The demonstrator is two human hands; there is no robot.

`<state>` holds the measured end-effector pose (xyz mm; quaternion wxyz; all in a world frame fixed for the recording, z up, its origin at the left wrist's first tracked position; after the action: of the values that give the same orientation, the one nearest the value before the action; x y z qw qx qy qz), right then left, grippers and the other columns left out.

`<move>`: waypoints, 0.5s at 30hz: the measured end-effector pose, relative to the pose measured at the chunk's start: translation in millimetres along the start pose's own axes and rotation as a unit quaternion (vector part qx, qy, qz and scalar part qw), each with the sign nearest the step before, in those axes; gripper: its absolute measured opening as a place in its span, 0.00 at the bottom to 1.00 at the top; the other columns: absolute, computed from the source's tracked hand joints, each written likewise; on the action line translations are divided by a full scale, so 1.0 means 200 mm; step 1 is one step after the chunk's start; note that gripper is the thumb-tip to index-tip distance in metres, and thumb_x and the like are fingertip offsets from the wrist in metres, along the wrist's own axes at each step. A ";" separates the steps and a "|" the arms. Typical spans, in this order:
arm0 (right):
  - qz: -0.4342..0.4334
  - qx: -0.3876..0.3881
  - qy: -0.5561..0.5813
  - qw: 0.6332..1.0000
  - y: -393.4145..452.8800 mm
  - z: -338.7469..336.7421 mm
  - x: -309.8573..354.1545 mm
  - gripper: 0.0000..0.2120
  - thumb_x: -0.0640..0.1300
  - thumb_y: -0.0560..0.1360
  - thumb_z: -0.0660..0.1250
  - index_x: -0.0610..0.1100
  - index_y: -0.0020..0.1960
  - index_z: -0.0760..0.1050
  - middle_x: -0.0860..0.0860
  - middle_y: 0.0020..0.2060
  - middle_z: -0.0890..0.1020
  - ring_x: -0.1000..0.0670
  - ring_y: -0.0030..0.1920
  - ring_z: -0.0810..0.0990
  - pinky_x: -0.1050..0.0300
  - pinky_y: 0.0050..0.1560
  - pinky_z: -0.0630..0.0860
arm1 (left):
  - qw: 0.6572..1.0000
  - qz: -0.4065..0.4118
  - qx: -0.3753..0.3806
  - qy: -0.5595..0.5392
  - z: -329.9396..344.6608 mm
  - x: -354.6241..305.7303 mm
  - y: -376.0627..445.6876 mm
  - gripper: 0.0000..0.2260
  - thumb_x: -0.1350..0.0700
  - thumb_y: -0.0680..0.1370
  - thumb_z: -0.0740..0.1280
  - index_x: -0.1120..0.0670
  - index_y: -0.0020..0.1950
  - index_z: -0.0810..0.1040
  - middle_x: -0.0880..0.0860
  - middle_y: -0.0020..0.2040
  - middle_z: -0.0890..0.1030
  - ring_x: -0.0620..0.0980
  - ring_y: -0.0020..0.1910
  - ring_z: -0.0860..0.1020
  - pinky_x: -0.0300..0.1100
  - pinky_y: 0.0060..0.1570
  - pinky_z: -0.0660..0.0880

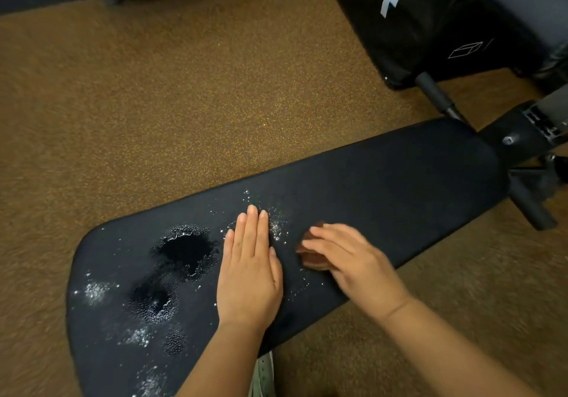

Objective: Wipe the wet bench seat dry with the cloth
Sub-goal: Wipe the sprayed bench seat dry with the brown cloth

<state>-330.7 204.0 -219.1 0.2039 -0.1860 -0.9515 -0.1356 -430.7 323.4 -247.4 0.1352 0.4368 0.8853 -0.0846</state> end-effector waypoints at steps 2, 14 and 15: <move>0.015 0.008 -0.030 0.999 -0.03 -0.10 -0.14 0.25 0.27 0.65 0.70 0.47 0.58 0.80 0.51 0.58 0.80 0.48 0.60 0.76 0.60 0.67 0.67 | 1.000 0.002 -0.003 -0.003 0.00 0.00 0.00 0.25 0.52 0.79 0.47 0.57 0.76 0.57 0.54 0.77 0.56 0.50 0.76 0.51 0.48 0.72 0.48; 0.036 0.015 -0.011 0.999 -0.15 -0.10 -0.05 0.24 0.29 0.62 0.74 0.47 0.55 0.81 0.52 0.56 0.81 0.51 0.60 0.75 0.64 0.67 0.65 | 1.000 -0.005 -0.022 -0.010 -0.01 -0.01 -0.01 0.26 0.54 0.78 0.47 0.57 0.76 0.58 0.54 0.77 0.56 0.50 0.76 0.52 0.45 0.73 0.45; 0.062 0.008 -0.030 0.998 -0.17 -0.16 -0.14 0.24 0.28 0.62 0.74 0.47 0.55 0.81 0.51 0.56 0.81 0.51 0.59 0.75 0.64 0.68 0.64 | 1.000 -0.009 -0.023 -0.007 -0.02 -0.01 -0.01 0.26 0.54 0.78 0.47 0.57 0.76 0.58 0.54 0.77 0.56 0.51 0.76 0.52 0.45 0.72 0.45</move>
<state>-310.0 155.4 -210.1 0.1851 -0.2465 -0.9450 -0.1095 -430.8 321.2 -243.6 0.1504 0.4250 0.8899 -0.0687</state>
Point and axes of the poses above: each hand's wrist, its own y-axis towards the middle knuckle, its own z-axis out of the palm, x = y × z, the point moved 8 cm from there along y, towards the middle knuckle
